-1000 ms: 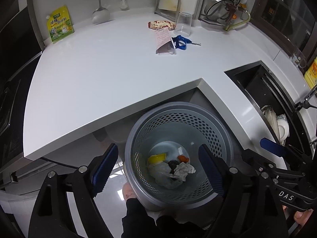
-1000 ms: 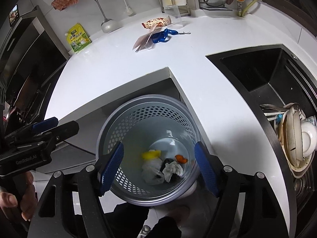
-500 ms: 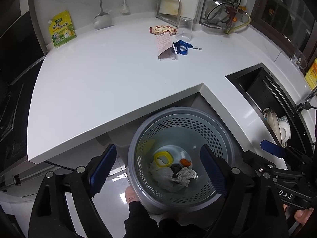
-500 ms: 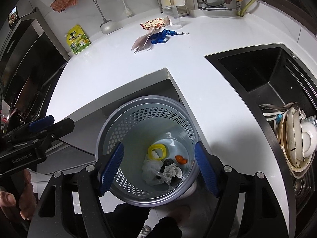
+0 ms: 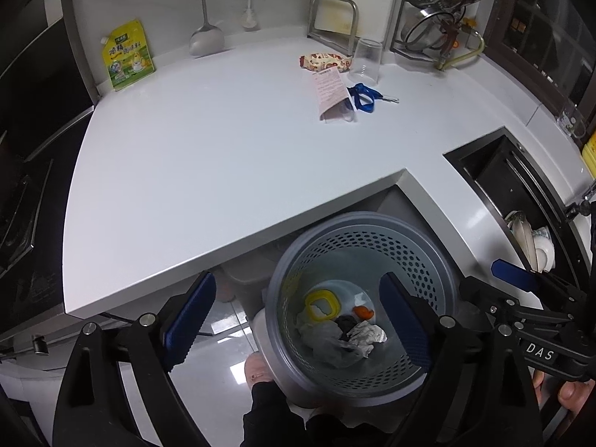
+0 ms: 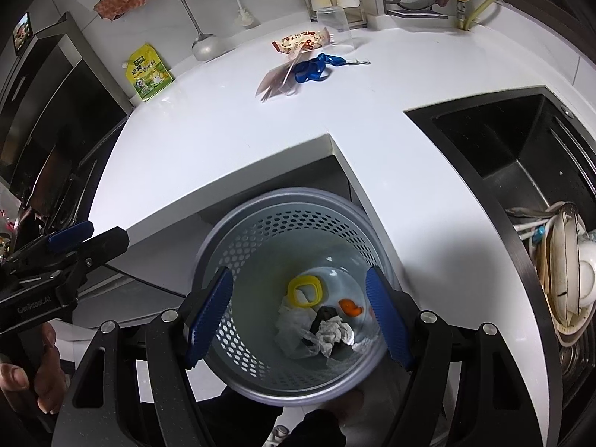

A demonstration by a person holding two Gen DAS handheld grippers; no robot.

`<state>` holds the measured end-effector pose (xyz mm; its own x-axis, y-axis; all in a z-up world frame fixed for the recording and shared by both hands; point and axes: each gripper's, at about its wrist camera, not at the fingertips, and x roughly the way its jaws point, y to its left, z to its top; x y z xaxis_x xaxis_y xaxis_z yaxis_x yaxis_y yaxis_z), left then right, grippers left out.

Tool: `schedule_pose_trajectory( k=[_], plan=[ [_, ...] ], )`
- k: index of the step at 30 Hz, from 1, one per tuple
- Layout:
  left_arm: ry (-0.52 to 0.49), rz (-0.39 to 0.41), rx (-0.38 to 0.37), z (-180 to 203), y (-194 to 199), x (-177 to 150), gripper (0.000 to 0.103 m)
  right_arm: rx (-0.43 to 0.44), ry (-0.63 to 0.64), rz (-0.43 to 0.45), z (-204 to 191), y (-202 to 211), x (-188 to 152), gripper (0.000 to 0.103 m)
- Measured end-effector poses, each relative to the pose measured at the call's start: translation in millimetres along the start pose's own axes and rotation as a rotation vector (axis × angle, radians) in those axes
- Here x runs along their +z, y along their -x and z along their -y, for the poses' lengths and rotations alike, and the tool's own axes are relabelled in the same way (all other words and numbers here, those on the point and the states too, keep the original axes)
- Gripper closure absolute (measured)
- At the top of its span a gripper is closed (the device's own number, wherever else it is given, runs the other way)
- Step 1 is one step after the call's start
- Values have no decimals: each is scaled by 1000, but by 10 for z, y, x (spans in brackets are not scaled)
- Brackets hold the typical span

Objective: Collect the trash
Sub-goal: 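Move both tools back toward the receipt and blue strap, then grasp the blue strap with the right tool and lift it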

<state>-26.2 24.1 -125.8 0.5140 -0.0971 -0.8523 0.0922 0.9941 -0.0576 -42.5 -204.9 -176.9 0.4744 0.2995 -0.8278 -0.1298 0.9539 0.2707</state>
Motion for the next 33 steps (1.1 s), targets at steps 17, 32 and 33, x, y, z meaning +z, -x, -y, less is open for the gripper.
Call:
schedule_pose_trajectory(
  k=[17, 32, 33],
  plan=[
    [-23, 100, -32, -193, -105, 755, 12, -100, -29, 118, 54, 42, 744, 32],
    [-39, 146, -66, -123, -948, 1781, 11, -129, -47, 182, 332, -686, 1831, 31],
    [-38, 145, -66, -132, -1001, 1817, 11, -131, -38, 186, 330, -760, 1917, 31]
  ],
)
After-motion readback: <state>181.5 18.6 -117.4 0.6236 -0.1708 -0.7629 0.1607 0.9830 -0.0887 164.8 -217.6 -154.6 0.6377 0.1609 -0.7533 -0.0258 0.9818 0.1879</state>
